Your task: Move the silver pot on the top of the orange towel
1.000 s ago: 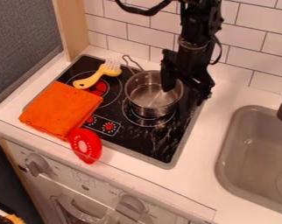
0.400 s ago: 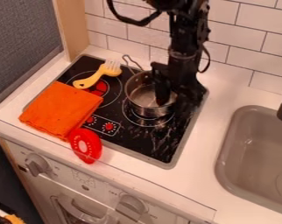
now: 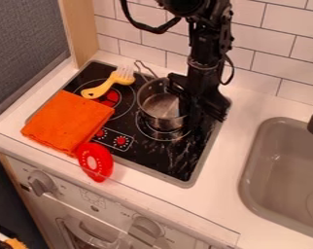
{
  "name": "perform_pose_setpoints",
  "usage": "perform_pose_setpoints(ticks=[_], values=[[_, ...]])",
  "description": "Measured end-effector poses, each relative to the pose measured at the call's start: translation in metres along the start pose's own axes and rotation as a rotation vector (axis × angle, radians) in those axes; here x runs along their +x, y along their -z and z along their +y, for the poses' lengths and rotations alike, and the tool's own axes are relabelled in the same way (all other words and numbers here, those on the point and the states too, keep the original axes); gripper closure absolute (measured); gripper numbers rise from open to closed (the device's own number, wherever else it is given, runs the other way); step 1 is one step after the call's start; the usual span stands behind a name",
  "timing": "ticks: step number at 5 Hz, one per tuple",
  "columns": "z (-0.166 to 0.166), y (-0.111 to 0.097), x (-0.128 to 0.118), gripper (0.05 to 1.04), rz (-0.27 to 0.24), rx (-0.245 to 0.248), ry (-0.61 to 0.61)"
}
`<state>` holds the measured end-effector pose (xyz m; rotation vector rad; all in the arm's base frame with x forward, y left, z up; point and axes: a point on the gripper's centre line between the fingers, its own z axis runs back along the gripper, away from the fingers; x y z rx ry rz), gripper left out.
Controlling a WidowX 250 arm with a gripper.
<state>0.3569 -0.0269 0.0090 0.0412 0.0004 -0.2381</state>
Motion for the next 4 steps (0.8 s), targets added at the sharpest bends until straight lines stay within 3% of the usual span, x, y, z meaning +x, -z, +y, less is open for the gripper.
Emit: perform_pose_setpoints(ticks=[1, 2, 3, 4], values=[[-0.002, 0.000, 0.000, 0.998, -0.001, -0.012, 0.000], [-0.006, -0.024, 0.004, 0.999, -0.055, -0.047, 0.003], [0.003, -0.076, 0.001, 1.001, -0.176, -0.040, -0.055], [0.029, -0.096, -0.030, 1.006, -0.184, 0.009, -0.153]])
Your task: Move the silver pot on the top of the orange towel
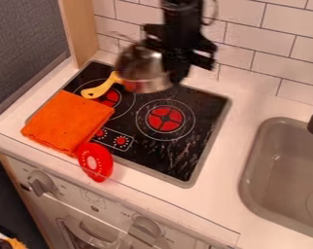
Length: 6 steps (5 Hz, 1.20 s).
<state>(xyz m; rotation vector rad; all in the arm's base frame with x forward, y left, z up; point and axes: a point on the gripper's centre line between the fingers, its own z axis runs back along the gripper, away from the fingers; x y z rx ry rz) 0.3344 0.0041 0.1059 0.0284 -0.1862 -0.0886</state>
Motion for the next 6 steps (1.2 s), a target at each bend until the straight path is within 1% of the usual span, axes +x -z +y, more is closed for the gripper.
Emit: perform_pose_setpoints(ticks=[1, 2, 3, 4, 5, 6], values=[[0.023, -0.006, -0.035, 1.006, 0.031, 0.062, -0.075], [0.047, 0.000, -0.065, 1.006, 0.073, 0.083, -0.160], [0.089, 0.014, -0.083, 1.008, 0.100, 0.090, -0.263], [0.099, 0.041, -0.089, 1.009, 0.174, 0.066, -0.276], [0.114, 0.056, -0.096, 1.009, 0.212, 0.059, -0.311], [0.114, 0.064, -0.097, 0.979, 0.220, 0.051, -0.300]])
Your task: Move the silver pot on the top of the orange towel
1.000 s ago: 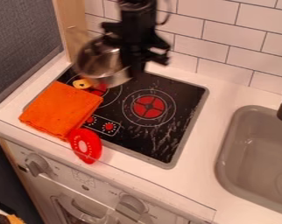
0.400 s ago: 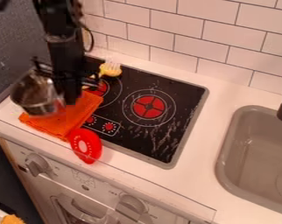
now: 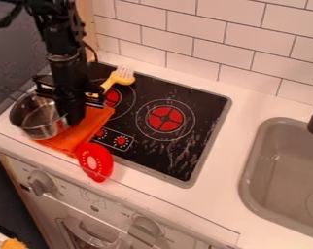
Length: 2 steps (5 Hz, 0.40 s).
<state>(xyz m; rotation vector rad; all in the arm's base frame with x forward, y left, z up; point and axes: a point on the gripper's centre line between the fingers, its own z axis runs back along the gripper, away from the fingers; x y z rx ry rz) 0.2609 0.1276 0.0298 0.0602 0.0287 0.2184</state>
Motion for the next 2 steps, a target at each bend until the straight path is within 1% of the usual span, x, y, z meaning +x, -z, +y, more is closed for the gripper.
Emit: perform_pose_setpoints(ticks=[1, 2], values=[[-0.0032, 0.0004, 0.0015, 0.777, -0.005, 0.008, 0.020], [-0.0074, 0.0020, -0.0001, 0.515, 0.000, 0.003, 0.030]])
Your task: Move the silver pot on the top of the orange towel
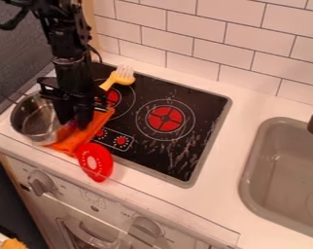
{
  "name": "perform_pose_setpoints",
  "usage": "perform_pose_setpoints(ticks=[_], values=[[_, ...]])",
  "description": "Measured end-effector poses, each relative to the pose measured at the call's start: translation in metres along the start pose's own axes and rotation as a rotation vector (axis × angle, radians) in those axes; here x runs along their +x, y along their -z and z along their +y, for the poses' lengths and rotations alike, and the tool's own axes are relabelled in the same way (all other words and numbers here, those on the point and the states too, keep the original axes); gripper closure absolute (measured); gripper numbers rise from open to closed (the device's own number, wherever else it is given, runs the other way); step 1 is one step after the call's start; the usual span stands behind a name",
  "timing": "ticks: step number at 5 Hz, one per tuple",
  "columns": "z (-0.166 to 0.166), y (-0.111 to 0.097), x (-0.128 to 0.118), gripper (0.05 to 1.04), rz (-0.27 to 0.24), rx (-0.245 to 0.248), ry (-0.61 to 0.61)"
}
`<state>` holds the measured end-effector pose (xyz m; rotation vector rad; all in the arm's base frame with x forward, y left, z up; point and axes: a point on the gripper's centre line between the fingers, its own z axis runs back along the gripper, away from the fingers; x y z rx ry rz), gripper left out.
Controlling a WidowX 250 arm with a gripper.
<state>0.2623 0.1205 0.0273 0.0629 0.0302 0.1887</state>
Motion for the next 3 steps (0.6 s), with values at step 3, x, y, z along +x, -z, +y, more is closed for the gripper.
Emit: perform_pose_setpoints(ticks=[3], values=[[-0.025, -0.046, 0.002, 0.081, -0.130, -0.048, 0.157]])
